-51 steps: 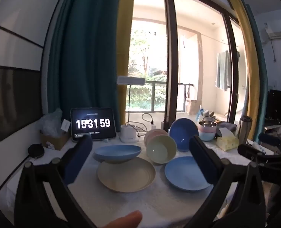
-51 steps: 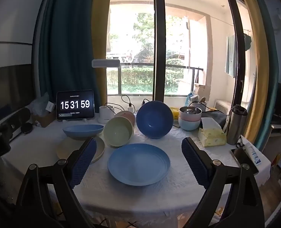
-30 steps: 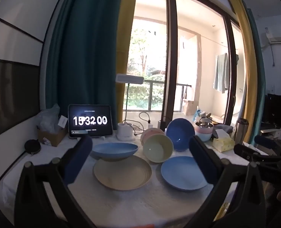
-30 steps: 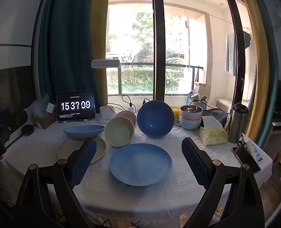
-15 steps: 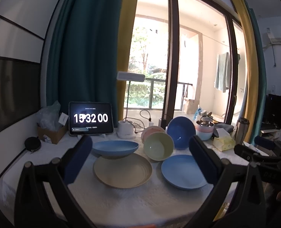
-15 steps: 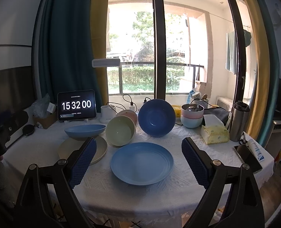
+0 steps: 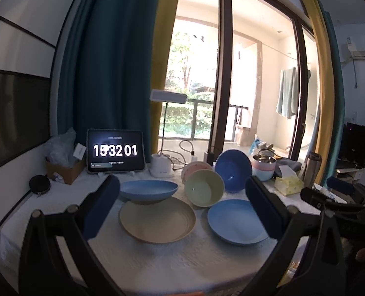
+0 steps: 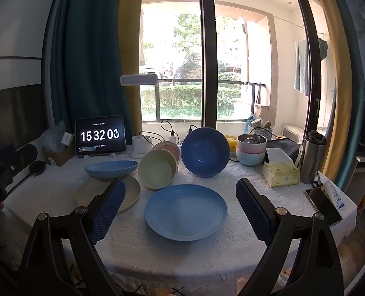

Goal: Organize plates and bowls

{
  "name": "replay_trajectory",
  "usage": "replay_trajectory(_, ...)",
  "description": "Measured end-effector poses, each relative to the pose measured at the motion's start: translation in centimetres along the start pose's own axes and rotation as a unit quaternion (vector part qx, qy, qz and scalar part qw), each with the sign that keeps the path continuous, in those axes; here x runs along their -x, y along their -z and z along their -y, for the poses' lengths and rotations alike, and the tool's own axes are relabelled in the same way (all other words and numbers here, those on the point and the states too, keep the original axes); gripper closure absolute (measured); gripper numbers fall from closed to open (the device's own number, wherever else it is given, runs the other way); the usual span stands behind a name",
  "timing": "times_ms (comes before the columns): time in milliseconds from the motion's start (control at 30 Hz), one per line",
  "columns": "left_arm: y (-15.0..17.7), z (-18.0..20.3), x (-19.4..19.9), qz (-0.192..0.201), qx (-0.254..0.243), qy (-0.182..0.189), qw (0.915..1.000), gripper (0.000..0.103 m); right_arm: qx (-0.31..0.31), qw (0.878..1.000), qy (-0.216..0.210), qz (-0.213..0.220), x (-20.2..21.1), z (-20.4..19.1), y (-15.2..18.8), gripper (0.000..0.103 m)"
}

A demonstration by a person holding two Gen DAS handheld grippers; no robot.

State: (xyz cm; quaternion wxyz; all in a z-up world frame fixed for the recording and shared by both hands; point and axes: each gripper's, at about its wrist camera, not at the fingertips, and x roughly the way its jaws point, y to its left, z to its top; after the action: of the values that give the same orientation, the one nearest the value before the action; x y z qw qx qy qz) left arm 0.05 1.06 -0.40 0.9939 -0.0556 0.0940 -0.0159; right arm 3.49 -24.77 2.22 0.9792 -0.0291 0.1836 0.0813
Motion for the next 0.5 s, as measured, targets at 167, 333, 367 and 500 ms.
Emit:
replay_trajectory(167,-0.06,0.05,-0.05,0.000,0.000,0.001,1.0000,0.001,0.001,1.000,0.000,-0.001,-0.17,0.01,-0.08,0.009)
replay_trajectory(333,-0.01,0.13,-0.06,0.000,-0.001,0.002,1.0000,0.001,0.001,1.000,-0.001,-0.002,-0.17,-0.05,-0.05,0.009)
replay_trajectory(367,-0.02,0.15,-0.06,0.000,0.000,0.002,1.0000,0.001,0.001,1.000,0.000,-0.002,-0.18,-0.03,-0.04,0.009)
replay_trajectory(500,-0.04,0.28,-0.10,-0.001,-0.001,0.003,1.0000,0.001,0.001,1.000,-0.001,-0.002,-0.19,0.00,-0.05,0.009)
